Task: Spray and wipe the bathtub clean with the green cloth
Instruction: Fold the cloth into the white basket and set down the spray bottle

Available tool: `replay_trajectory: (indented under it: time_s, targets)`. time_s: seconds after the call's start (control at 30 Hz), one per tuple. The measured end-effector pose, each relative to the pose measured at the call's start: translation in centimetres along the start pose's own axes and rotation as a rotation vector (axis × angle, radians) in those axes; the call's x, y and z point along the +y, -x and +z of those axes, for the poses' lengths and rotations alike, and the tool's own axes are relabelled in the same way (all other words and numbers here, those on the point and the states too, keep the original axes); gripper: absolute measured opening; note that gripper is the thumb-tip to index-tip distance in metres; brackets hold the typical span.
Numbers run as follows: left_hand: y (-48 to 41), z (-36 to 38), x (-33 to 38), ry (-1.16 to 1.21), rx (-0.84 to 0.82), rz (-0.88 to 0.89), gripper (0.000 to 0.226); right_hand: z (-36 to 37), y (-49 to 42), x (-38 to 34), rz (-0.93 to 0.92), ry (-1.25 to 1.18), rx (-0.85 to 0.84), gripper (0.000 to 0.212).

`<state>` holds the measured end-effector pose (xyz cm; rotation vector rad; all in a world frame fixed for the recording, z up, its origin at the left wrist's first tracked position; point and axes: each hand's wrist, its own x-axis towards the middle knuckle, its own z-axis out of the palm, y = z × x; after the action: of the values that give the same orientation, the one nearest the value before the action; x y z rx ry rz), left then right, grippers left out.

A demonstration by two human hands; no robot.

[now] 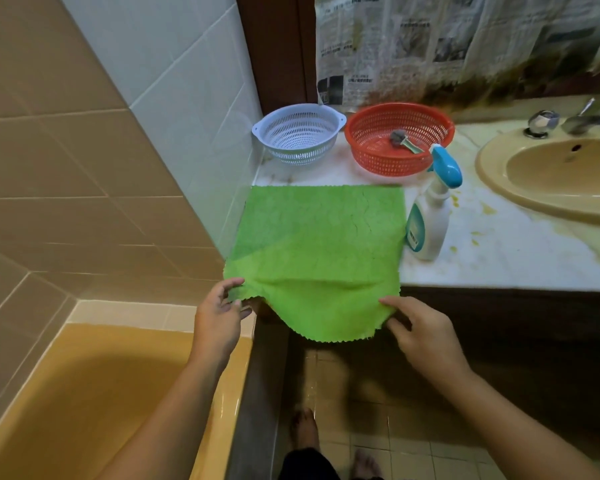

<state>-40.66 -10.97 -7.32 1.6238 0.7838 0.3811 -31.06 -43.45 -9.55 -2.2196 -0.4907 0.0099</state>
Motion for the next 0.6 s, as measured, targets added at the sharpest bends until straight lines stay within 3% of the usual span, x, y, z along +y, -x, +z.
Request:
replay_trajectory:
  time_s: [0.1, 0.17, 0.23, 0.3, 0.37, 0.47, 0.53, 0.6]
  targets:
    - [-1.5, -0.8, 1.2, -0.128, -0.052, 0.03, 0.061, -1.1, -2.2, -0.8, -0.082, 0.082, 0.164, 0.021]
    - [-3.1, -1.2, 1.6, -0.305, 0.007, 0.097, 0.042, -1.3, -3.8, -1.0, -0.102, 0.137, 0.244, 0.017]
    - [-4.7, -1.4, 1.9, -0.445, 0.076, 0.16, 0.008, -1.2, -5.4, -1.1, -0.093, 0.174, 0.256, 0.018]
    - [-6.3, -1.2, 2.4, -0.499, 0.159, 0.201, 0.035, -1.1, -6.9, -1.3, -0.038, 0.143, 0.202, 0.02]
    - [-7.4, -0.5, 3.5, -0.493, 0.212, 0.205, 0.044, -0.7, -8.3, -1.7, 0.07, 0.064, 0.187, 0.019]
    - [-9.4, 1.6, 4.9, -0.424, 0.239, 0.158, 0.029, 0.2, -10.6, -2.1, 0.206, 0.03, 0.225, 0.018]
    - [-11.5, 3.3, 5.3, -0.223, 0.212, 0.04, 0.016, 1.0, -12.6, -2.3, 0.236, 0.005, 0.252, 0.02]
    - [-14.3, 5.0, 5.2, -0.025, 0.19, -0.063, 0.017, 2.1, -15.1, -2.3, 0.259, -0.03, 0.267, 0.022]
